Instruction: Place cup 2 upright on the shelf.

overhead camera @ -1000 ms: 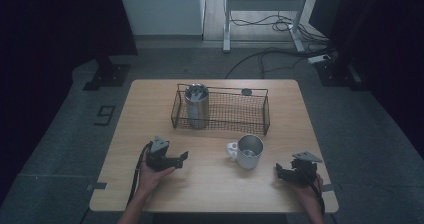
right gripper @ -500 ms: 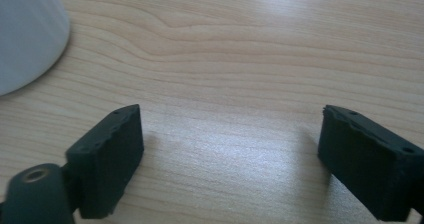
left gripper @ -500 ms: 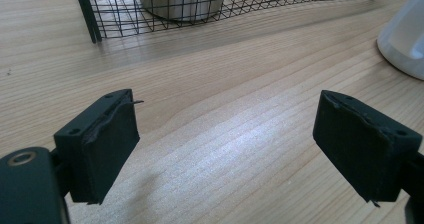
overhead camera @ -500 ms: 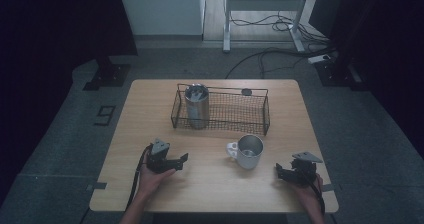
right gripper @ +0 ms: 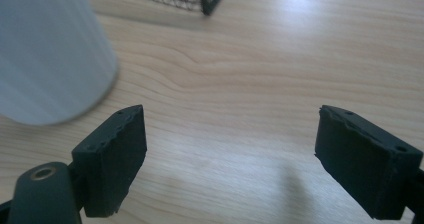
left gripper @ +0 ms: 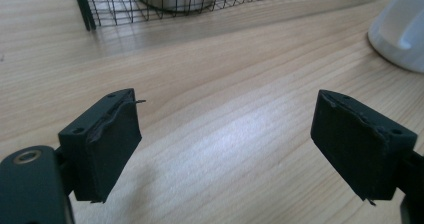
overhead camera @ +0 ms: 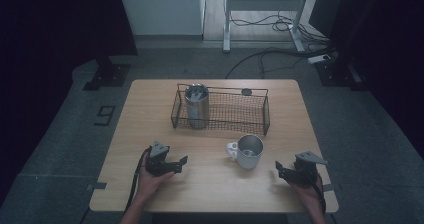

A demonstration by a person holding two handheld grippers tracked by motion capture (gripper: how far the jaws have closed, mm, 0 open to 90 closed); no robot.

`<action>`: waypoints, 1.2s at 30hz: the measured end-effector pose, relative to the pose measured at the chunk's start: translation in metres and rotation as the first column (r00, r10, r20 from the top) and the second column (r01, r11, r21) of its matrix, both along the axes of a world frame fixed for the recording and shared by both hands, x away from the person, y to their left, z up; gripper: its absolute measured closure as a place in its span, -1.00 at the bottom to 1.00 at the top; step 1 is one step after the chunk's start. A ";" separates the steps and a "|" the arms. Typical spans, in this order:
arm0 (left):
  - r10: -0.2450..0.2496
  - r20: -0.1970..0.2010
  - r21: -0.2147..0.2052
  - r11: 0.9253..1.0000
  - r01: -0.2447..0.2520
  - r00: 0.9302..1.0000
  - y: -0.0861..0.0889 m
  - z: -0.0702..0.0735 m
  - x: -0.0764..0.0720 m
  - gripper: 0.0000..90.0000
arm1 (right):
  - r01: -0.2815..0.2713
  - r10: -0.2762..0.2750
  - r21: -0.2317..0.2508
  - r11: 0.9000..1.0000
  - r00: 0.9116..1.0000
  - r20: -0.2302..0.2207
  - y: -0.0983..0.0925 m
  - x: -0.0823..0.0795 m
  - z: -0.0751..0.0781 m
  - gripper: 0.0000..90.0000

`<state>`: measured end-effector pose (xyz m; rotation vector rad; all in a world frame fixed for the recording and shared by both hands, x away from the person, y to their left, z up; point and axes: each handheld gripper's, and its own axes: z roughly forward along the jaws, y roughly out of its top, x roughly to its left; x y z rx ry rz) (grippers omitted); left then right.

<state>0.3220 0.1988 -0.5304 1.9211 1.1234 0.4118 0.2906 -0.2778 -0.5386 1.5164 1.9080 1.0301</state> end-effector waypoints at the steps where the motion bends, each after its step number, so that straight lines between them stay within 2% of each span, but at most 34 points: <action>1: -0.001 -0.002 0.000 1.000 0.001 1.000 0.001 0.000 0.000 -0.72 | -0.008 0.008 0.010 1.000 1.000 0.004 0.002 0.000 0.002 -0.71; 12: -0.007 -0.007 -0.021 1.000 0.007 1.000 0.003 0.001 -0.003 -0.72 | -0.086 0.083 0.046 0.995 0.995 0.055 0.020 -0.005 0.018 -0.72; 20: -0.001 -0.012 -0.015 1.000 0.001 1.000 0.006 -0.001 -0.005 -0.72 | -0.129 0.124 0.059 0.990 0.989 0.082 0.030 -0.006 0.028 -0.72; 36: 0.003 -0.029 -0.005 1.000 -0.003 1.000 0.006 -0.002 -0.004 -0.72 | -0.170 0.166 0.051 0.984 0.983 0.076 0.050 0.003 0.032 -0.85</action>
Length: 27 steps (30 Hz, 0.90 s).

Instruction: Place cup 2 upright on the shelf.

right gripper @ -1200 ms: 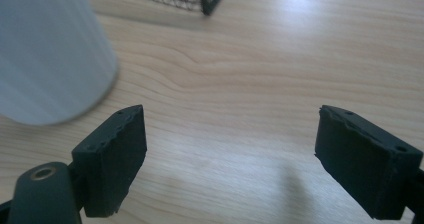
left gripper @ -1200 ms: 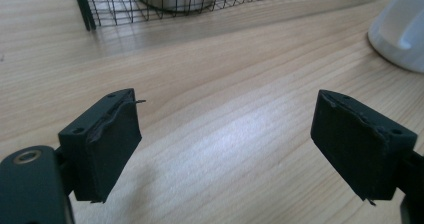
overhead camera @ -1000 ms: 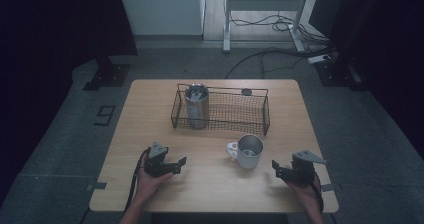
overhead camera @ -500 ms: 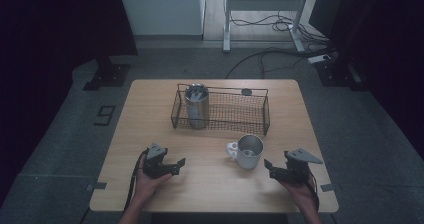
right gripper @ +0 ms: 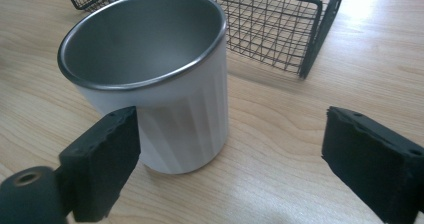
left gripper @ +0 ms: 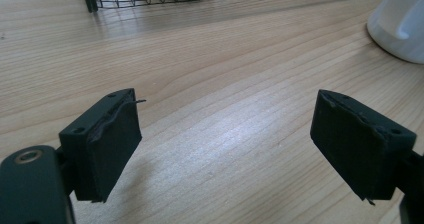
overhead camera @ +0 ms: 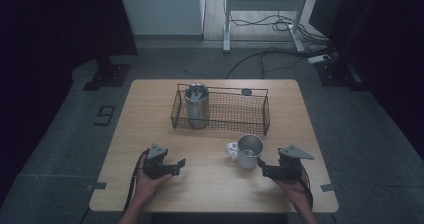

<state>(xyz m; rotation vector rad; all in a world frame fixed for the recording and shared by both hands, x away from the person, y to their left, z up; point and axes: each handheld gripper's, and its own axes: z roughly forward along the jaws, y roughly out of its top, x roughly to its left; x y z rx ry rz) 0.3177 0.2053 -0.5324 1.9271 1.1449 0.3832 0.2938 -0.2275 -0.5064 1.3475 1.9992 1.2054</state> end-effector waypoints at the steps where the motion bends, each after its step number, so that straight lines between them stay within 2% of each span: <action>1: 0.004 -0.001 -0.002 1.000 -0.004 1.000 0.001 -0.001 0.000 -0.72 | -0.002 0.002 -0.002 1.000 1.000 -0.001 0.001 0.001 0.000 -0.85; 12: 0.011 -0.014 -0.004 1.000 -0.011 1.000 0.001 -0.002 0.001 -0.72 | -0.049 0.049 0.002 0.999 0.999 -0.009 0.012 0.004 0.002 -0.95; 15: 0.011 -0.015 -0.005 1.000 -0.011 1.000 0.001 -0.002 0.001 -0.72 | -0.056 0.056 -0.009 0.998 0.998 -0.011 0.017 0.006 0.002 -1.00; 22: 0.013 -0.019 -0.005 1.000 -0.013 1.000 0.002 -0.002 0.000 -0.72 | -0.086 0.086 -0.010 0.996 0.996 -0.014 0.027 0.011 0.000 -1.00; 27: 0.015 -0.017 -0.013 1.000 -0.015 1.000 0.003 -0.001 0.000 -0.72 | -0.102 0.102 -0.015 0.995 0.995 -0.003 0.035 0.012 0.004 -1.00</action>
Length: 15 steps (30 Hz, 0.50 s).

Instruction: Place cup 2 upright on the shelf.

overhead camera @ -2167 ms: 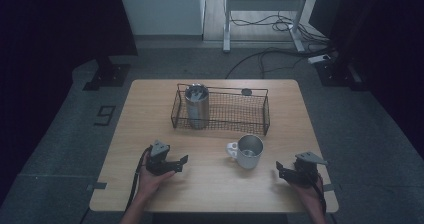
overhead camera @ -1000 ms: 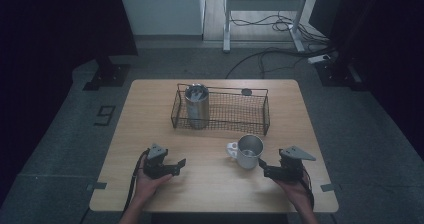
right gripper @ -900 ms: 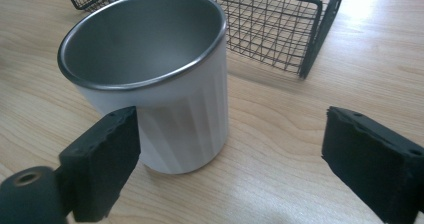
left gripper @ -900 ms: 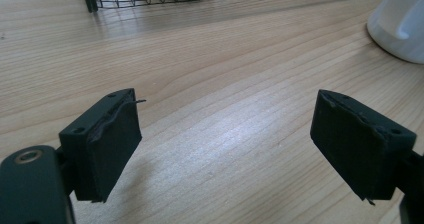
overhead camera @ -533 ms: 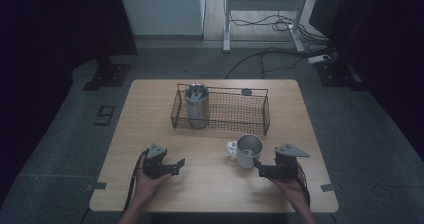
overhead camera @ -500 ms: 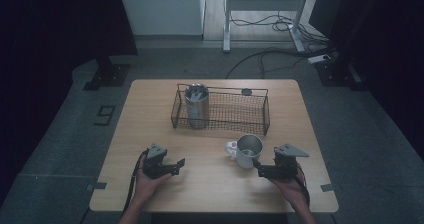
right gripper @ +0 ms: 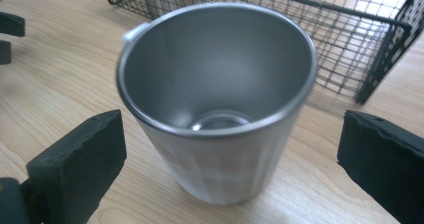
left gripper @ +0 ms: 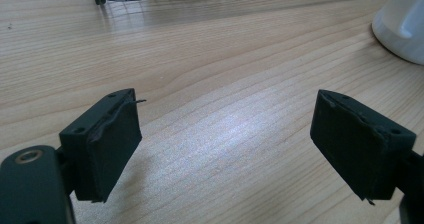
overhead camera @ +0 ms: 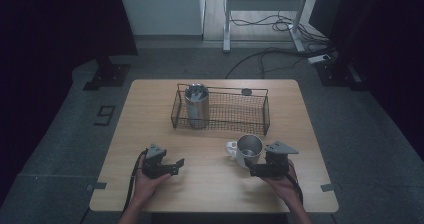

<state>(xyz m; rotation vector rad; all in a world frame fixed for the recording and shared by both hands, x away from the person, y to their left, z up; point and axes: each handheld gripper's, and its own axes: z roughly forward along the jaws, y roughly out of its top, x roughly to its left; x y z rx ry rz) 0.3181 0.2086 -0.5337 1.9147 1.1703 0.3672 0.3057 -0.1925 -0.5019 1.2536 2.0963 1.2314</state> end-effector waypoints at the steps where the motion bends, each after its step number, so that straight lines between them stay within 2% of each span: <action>1: 0.000 0.000 -0.001 1.000 0.000 1.000 0.000 0.000 0.000 -0.72 | -0.002 0.002 0.002 1.000 1.000 0.003 0.001 0.001 0.001 -1.00; 7: -0.003 0.000 -0.001 1.000 0.003 1.000 0.000 0.000 0.000 -0.72 | -0.003 0.003 0.000 1.000 1.000 0.010 0.009 0.008 0.003 -1.00; 15: -0.003 -0.002 0.000 1.000 0.003 1.000 -0.001 0.000 0.000 -0.71 | -0.006 0.006 -0.009 1.000 1.000 -0.005 0.017 0.020 -0.003 -1.00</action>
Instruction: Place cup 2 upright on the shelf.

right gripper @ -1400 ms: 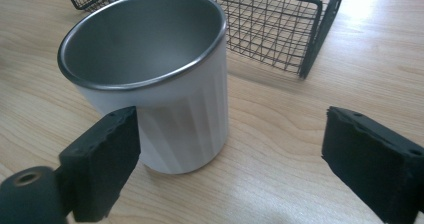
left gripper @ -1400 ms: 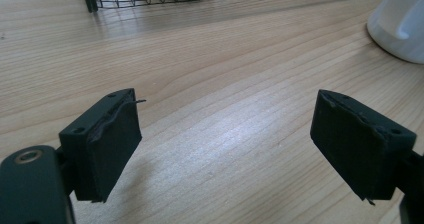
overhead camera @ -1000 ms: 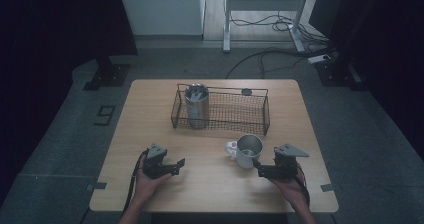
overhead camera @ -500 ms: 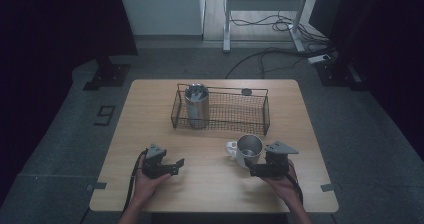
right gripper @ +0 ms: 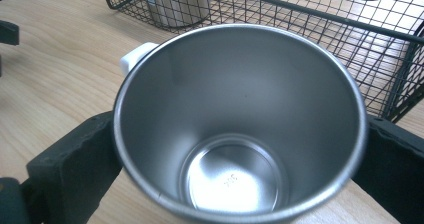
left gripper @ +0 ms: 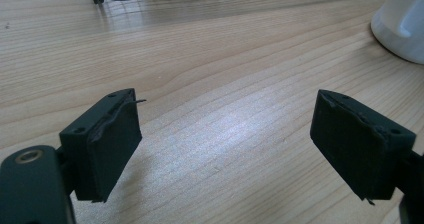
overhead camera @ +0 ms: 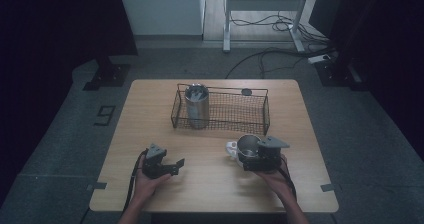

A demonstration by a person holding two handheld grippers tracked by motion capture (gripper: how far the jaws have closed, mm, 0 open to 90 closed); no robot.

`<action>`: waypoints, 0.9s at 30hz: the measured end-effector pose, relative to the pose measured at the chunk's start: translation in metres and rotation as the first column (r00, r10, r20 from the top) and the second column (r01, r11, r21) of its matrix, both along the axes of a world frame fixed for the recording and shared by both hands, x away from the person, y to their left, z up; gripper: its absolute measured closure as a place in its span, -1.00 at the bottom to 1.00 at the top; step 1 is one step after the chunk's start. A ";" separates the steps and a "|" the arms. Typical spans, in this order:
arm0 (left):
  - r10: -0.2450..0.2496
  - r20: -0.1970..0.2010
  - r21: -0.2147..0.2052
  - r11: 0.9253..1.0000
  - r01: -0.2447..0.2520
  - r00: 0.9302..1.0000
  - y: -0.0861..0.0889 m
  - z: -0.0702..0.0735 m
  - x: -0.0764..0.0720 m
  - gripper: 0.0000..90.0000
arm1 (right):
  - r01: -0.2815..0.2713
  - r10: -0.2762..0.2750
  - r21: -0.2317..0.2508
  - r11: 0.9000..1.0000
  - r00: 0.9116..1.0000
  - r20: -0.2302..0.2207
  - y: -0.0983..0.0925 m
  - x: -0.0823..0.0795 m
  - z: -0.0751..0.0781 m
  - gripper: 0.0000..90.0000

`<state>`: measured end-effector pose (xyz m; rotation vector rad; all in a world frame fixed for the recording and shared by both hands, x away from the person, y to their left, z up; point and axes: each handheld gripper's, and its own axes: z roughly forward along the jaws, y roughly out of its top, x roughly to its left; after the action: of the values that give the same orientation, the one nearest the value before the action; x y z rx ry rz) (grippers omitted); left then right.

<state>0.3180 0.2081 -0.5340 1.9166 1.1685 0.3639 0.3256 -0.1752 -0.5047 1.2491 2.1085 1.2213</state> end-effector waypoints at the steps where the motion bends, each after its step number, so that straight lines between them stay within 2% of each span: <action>1: 0.000 -0.001 0.000 1.000 0.000 1.000 0.000 0.000 0.000 -0.71 | 0.000 0.000 0.001 1.000 1.000 -0.002 0.001 0.002 0.000 -0.97; 3: -0.001 -0.001 0.002 1.000 0.001 1.000 0.000 0.000 0.000 -0.72 | -0.003 0.003 0.008 1.000 1.000 0.012 0.002 0.002 0.000 -0.90; 5: -0.004 -0.001 0.002 1.000 0.004 1.000 -0.001 0.000 0.000 -0.71 | -0.004 0.004 -0.010 1.000 1.000 0.024 0.004 0.002 0.000 -0.88; 9: -0.005 -0.001 0.004 1.000 0.005 1.000 -0.002 -0.001 0.000 -0.71 | -0.004 0.004 -0.012 1.000 1.000 0.031 0.004 0.002 0.000 -0.87; 17: -0.008 0.000 0.006 1.000 0.008 1.000 -0.002 0.000 0.000 -0.71 | 0.001 0.000 -0.021 1.000 0.999 0.037 0.005 0.001 0.000 -0.86; 23: -0.003 -0.003 0.002 1.000 0.003 1.000 -0.001 0.000 0.000 -0.71 | -0.006 0.007 -0.047 0.999 1.000 0.027 0.004 0.000 0.003 -0.86; 27: -0.006 -0.003 0.003 1.000 0.006 1.000 -0.002 -0.001 0.000 -0.71 | -0.007 0.008 -0.040 0.999 1.000 0.029 0.002 0.000 0.005 -0.86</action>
<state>0.3176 0.2065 -0.5348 1.9236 1.1651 0.3601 0.3254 -0.1735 -0.5001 1.2004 2.1079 1.1880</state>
